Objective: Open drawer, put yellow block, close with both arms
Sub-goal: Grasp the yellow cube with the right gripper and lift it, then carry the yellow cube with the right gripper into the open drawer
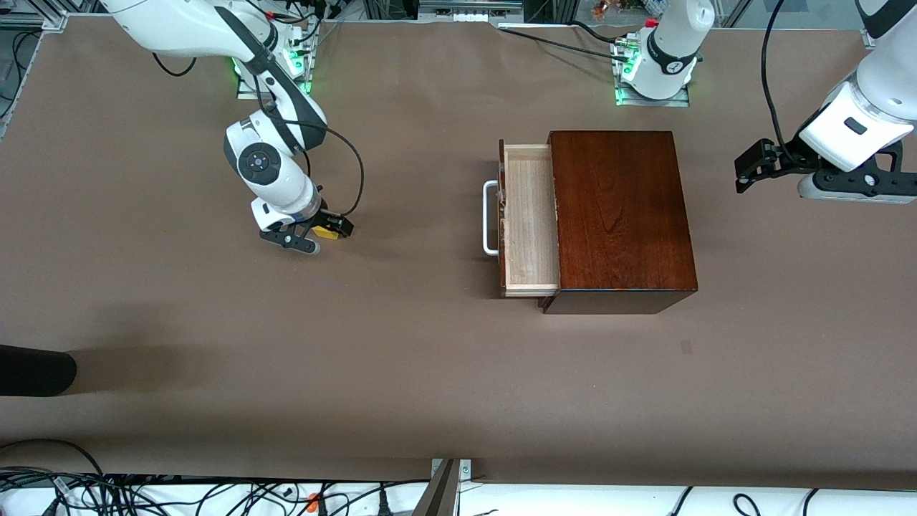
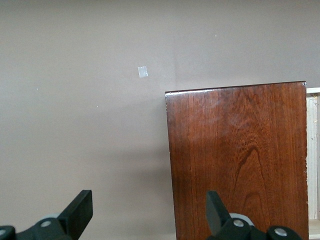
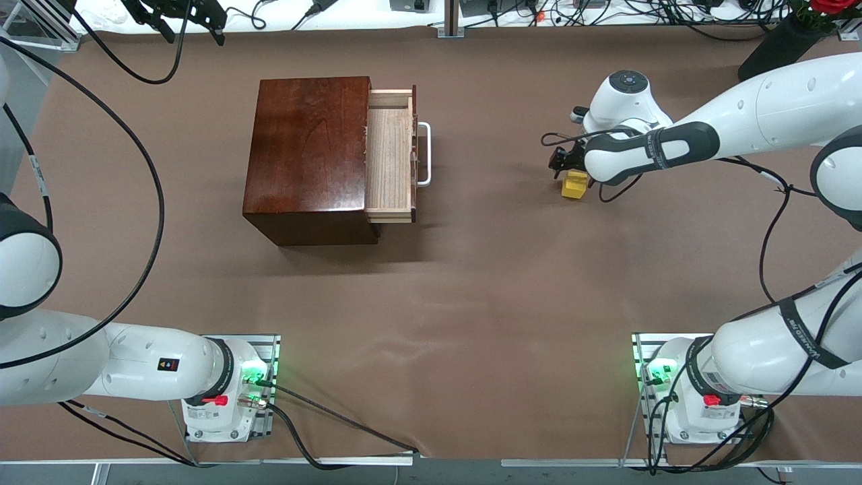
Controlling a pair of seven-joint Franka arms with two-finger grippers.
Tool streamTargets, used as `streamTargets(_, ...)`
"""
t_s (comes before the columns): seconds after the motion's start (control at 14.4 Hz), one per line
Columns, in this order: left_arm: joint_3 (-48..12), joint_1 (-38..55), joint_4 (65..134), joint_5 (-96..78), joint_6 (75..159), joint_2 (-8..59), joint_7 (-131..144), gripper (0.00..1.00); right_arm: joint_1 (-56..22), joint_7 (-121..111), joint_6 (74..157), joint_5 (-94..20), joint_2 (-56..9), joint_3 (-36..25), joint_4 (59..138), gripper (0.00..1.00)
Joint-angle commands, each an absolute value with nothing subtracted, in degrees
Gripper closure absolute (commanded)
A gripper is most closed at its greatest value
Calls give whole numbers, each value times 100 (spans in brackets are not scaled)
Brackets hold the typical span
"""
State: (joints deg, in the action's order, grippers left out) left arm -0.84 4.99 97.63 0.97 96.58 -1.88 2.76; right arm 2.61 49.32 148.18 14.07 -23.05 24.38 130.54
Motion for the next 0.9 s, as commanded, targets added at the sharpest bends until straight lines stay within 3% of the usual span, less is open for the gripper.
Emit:
streamTargets(0.0,-70,510,9747,44,9589,-228,114,0,211,5045,14854,1573,-2294,2373,12999,92)
streamTargets(0.07,-70,510,9738,44,9519,-229,114,0,220,5028,14749,1573,-2207,2373,12956,98)
streamTargets(0.42,-79,519,9677,44,9404,-220,114,0,220,4922,12784,1538,-1223,2715,11982,100)
streamTargets(0.7,-141,519,9668,44,9396,-220,114,0,220,4939,10482,1005,-1169,3146,10078,100)
streamTargets(0.83,-141,519,9668,44,9396,-220,114,0,71,5158,9899,477,-1187,3173,9346,100)
